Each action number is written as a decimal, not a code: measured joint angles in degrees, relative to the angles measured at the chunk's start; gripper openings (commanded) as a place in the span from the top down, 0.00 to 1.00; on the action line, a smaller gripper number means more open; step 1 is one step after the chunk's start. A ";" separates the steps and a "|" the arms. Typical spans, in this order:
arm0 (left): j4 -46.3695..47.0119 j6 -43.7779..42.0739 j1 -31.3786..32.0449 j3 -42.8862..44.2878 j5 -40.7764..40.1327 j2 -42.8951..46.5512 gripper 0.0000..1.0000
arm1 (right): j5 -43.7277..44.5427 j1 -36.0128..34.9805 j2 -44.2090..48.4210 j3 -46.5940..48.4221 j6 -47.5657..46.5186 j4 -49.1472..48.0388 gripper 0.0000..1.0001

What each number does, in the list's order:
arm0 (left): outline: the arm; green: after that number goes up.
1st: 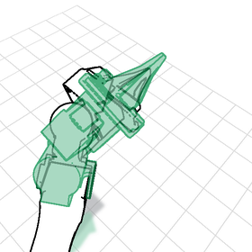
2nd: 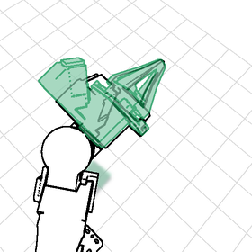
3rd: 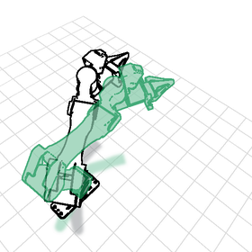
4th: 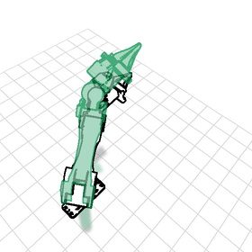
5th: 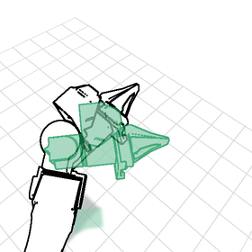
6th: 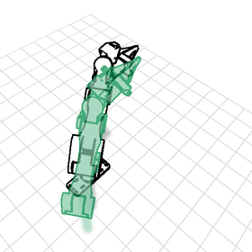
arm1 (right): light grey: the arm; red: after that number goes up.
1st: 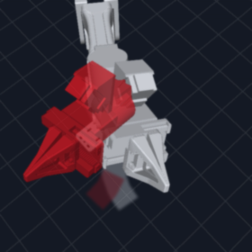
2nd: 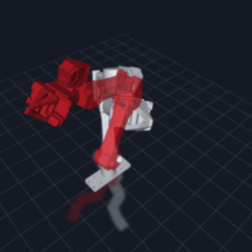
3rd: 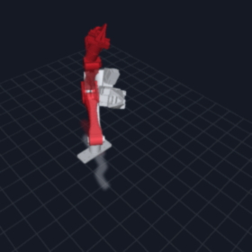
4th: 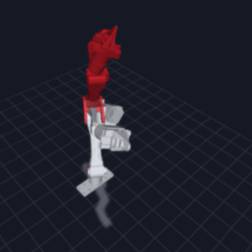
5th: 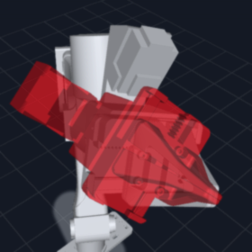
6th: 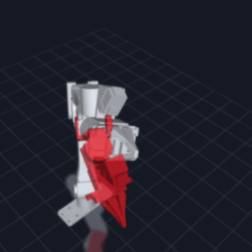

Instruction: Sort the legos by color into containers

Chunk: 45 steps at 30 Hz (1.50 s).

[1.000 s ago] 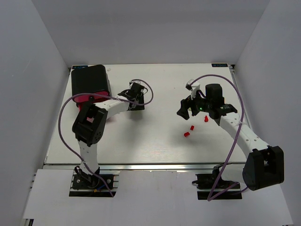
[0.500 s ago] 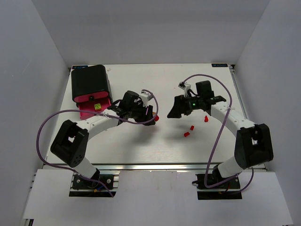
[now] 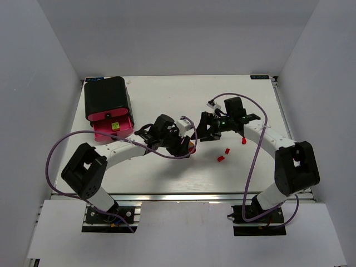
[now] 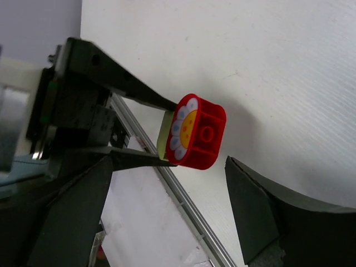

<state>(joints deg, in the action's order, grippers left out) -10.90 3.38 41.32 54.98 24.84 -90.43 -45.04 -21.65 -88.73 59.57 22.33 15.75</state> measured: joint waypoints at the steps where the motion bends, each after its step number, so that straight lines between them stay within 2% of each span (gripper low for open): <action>1: 0.26 -0.17 0.31 0.00 -0.48 0.02 0.63 | 0.52 -0.04 -0.39 0.00 0.35 0.04 0.14; 11: 3.67 -1.03 3.15 0.00 -5.97 1.73 0.63 | 1.99 -0.13 -3.67 0.00 2.75 0.61 0.17; 17: 5.60 -1.03 4.63 0.00 -7.45 2.60 0.63 | 0.72 -0.11 -4.33 0.00 3.48 0.37 0.27; 18: 5.81 -1.01 4.81 0.00 -7.58 2.60 0.63 | 0.46 -0.13 -4.44 -0.02 3.63 0.37 0.33; 20: 6.14 -1.01 5.33 0.00 -7.89 2.60 0.63 | 0.04 -0.11 -4.50 -0.11 3.98 0.15 0.40; 21: 6.25 -1.03 5.57 0.02 -7.98 2.60 0.63 | -0.20 -0.09 -4.50 -0.17 4.22 0.00 0.51; 24: 6.12 -1.05 6.19 0.02 -8.74 2.60 0.63 | -0.55 0.11 -4.50 -0.44 4.72 -0.90 0.70; 27: 6.43 -1.18 6.47 0.02 -9.42 2.60 0.63 | -1.49 0.68 -4.50 -0.55 5.62 -1.38 0.84; 28: 6.56 -1.25 6.56 0.02 -9.55 2.60 0.63 | -1.66 0.83 -4.50 -0.59 5.70 -1.62 0.95; 29: 6.58 -1.29 6.60 0.02 -9.73 2.60 0.64 | -1.86 1.03 -4.50 -0.81 5.84 -2.10 1.00; 45: 7.96 -2.29 7.52 -0.76 -12.02 4.48 0.64 | -5.73 4.11 -2.64 -3.23 7.91 -5.42 1.00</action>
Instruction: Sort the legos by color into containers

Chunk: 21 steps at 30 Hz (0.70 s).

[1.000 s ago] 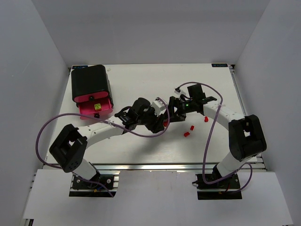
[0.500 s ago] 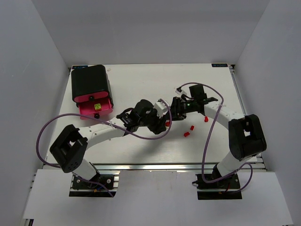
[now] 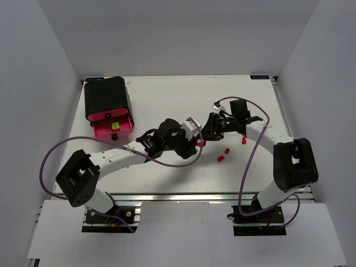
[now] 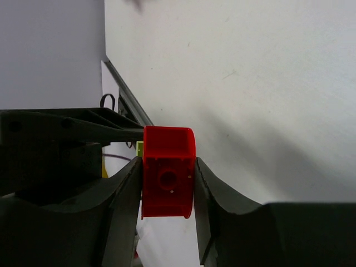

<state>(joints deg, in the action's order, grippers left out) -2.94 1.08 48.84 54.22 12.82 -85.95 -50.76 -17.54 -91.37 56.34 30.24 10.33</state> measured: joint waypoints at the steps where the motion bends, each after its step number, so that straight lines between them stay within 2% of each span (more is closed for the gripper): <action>1: -0.55 -0.02 0.00 -0.26 -0.31 0.37 0.64 | 0.68 0.52 0.17 0.00 -0.22 -0.26 1.00; 6: -2.82 -0.02 -0.46 -1.18 -1.62 1.73 0.65 | 2.51 3.74 0.24 -0.02 -0.48 -1.29 1.00; 11: -4.55 0.39 -1.09 -1.40 -4.57 2.05 0.67 | 5.27 4.00 1.01 -0.44 -1.49 -1.20 1.00; 16: -9.68 3.78 -1.77 -1.05 -18.43 2.97 0.68 | 12.92 3.17 2.40 -0.39 -5.20 0.50 1.00; 21: -16.26 10.34 -5.25 -0.76 -33.68 6.25 0.69 | 20.15 1.49 2.82 -0.31 -8.31 2.03 1.00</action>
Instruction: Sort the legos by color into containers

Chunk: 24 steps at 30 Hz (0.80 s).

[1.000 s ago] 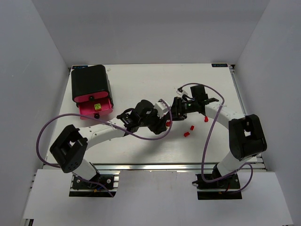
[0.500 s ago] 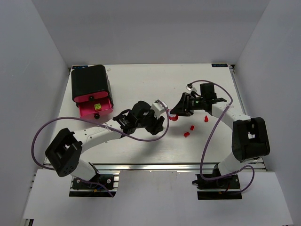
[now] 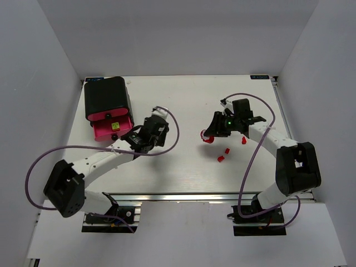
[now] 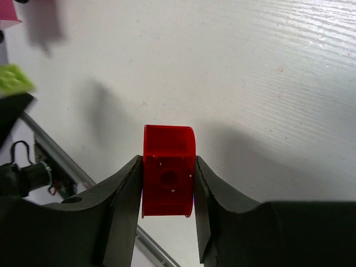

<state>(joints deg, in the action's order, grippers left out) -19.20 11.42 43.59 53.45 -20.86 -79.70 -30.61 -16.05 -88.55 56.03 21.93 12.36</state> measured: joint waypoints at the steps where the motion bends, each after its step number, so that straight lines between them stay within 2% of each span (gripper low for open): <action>1: -1.31 1.31 -1.16 0.11 -2.67 1.18 0.70 | 0.96 -0.48 0.02 0.02 -0.44 0.11 1.00; 5: -5.95 5.53 -6.54 2.32 -10.49 5.77 0.74 | 4.11 -2.34 0.02 0.02 -2.05 0.72 1.00; 10: -9.18 7.26 -13.35 7.19 -15.82 6.93 0.74 | 6.01 -3.89 0.02 0.09 -3.26 1.22 1.00; 19: -10.60 7.74 -25.05 9.51 -16.26 0.81 0.73 | 6.97 -4.33 0.02 0.13 -4.42 1.27 1.00; 21: -10.82 7.85 -26.21 9.51 -15.56 -0.52 0.69 | 7.02 -4.35 0.02 0.13 -4.46 1.27 1.00; 24: -10.75 8.11 -27.50 9.51 -13.62 -1.77 0.55 | 7.13 -4.42 0.02 0.17 -4.63 1.31 1.00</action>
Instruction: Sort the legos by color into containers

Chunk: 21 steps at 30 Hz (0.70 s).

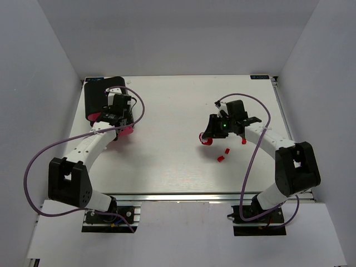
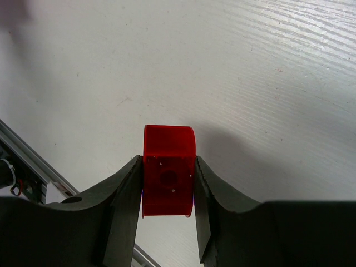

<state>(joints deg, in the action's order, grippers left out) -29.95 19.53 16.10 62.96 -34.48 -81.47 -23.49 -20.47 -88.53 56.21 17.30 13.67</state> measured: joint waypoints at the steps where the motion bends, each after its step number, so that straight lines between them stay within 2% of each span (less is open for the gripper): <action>1: 0.00 0.04 -0.37 0.00 0.68 -0.24 0.50 | 0.02 -0.11 0.00 0.04 -0.02 0.07 1.00; 2: 0.04 0.07 -0.66 0.00 1.29 -0.50 0.40 | 0.04 -0.20 0.00 0.11 -0.07 0.11 1.00; 5: 0.28 0.11 -1.25 -0.02 3.32 -0.83 0.26 | 0.20 -0.35 0.00 0.37 -0.44 0.17 1.00; 9: 1.20 0.39 -1.68 -0.17 5.75 -0.83 0.20 | 0.76 -0.70 -0.02 0.37 -1.14 0.33 1.00; 15: 1.95 0.24 -1.75 -0.61 9.05 -0.81 0.20 | 1.51 -1.18 -0.52 0.83 -1.57 0.70 1.00; 18: 1.97 0.24 -1.77 -0.63 10.10 0.00 0.32 | 2.27 -1.44 -1.03 1.11 -2.32 1.14 1.00; 19: 1.95 0.26 -1.77 -0.70 10.43 0.76 0.53 | 2.69 -1.60 -1.14 1.14 -2.75 1.25 1.00; 21: 2.19 0.28 -1.79 -1.33 11.61 3.50 0.74 | 4.15 -2.03 -1.57 1.31 -4.15 1.44 1.00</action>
<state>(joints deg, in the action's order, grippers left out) -27.77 19.81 14.31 61.63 -22.87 -77.97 -19.33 -22.50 -90.11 57.52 13.15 15.11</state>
